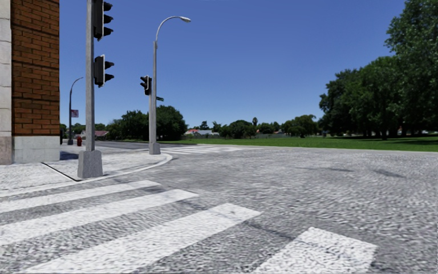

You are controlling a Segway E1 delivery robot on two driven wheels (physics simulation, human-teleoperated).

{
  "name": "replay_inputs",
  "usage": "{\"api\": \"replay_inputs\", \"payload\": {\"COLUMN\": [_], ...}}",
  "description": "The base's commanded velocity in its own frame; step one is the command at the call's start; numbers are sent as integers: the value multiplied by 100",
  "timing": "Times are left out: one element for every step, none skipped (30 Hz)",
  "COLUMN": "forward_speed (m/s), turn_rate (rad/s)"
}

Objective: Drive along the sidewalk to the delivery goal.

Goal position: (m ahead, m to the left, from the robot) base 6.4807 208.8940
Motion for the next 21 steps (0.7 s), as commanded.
{"api": "replay_inputs", "payload": {"forward_speed": [0,0,0,0,0,0,0,0,0,0,0,0,0,0,0,0,0,0,0,28,119], "turn_rate": [120,120,120,120,120,120,120,120,120,120,118,117,106,18,18,0,0,0,0,0,0]}}
